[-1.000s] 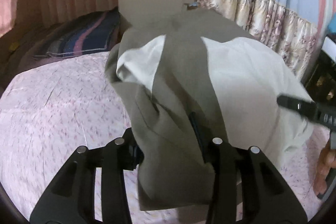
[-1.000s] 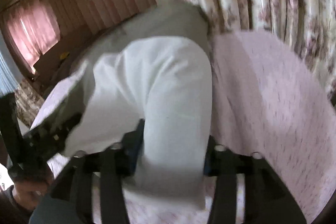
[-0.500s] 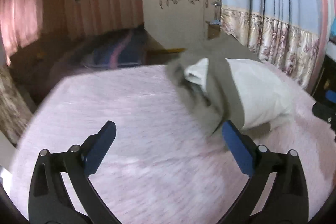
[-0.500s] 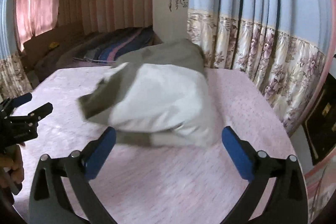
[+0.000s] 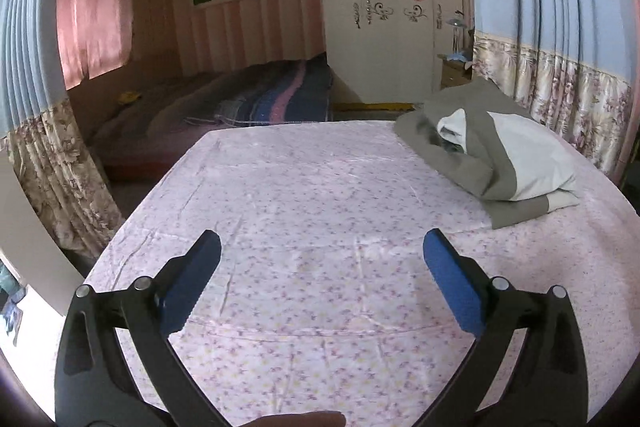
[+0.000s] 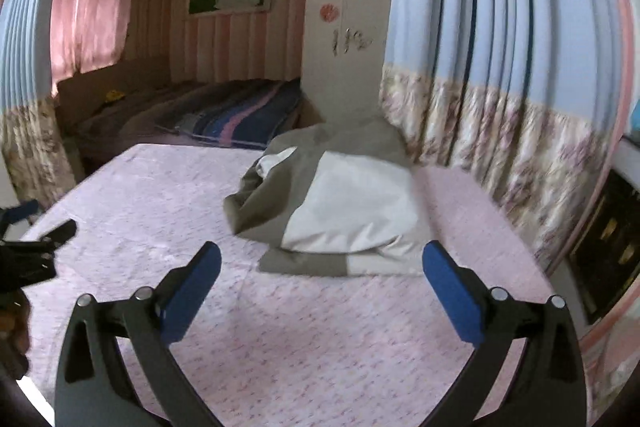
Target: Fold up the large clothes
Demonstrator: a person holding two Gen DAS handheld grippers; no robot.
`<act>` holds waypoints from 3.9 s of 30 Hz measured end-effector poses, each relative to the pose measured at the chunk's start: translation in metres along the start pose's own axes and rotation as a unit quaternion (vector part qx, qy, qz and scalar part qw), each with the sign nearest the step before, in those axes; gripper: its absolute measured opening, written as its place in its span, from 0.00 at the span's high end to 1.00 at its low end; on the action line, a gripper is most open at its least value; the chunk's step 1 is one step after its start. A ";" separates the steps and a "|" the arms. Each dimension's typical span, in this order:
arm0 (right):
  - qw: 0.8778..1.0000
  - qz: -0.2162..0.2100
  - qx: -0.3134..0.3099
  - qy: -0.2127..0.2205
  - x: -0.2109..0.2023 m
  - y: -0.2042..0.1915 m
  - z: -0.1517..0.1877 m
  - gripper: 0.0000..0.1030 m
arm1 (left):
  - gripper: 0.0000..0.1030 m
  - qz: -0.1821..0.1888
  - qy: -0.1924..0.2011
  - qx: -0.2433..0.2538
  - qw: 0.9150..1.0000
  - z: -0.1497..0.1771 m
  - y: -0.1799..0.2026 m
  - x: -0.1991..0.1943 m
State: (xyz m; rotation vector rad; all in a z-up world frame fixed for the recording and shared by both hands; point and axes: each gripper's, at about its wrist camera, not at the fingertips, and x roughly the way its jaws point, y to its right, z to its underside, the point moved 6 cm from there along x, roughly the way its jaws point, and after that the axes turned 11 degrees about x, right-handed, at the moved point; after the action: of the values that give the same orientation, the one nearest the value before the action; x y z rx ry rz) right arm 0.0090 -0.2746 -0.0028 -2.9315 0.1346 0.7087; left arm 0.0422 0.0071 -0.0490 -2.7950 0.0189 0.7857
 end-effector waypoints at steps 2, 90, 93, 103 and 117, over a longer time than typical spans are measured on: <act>1.000 0.003 -0.002 0.000 0.000 -0.002 0.000 0.02 | 0.03 0.006 -0.007 -0.008 1.000 0.003 -0.007 0.002; 0.999 0.012 0.035 -0.001 0.006 0.025 0.003 0.02 | 0.03 0.006 0.001 -0.021 1.000 -0.019 0.003 -0.025; 0.999 0.012 0.036 0.000 0.005 0.026 0.004 0.02 | 0.03 0.006 0.001 -0.022 1.000 -0.019 0.004 -0.025; 0.999 0.014 0.038 0.000 0.004 0.028 0.004 0.02 | 0.03 0.009 0.022 -0.009 1.000 -0.024 0.010 -0.034; 0.999 0.017 0.039 -0.001 0.001 0.030 0.006 0.02 | 0.03 0.023 0.011 -0.020 0.999 -0.023 0.013 -0.030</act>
State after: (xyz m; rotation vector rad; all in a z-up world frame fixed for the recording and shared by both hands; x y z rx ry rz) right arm 0.0039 -0.3036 -0.0111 -2.8605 0.2063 0.6949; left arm 0.0276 -0.0125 -0.0173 -2.8505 0.0712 0.7746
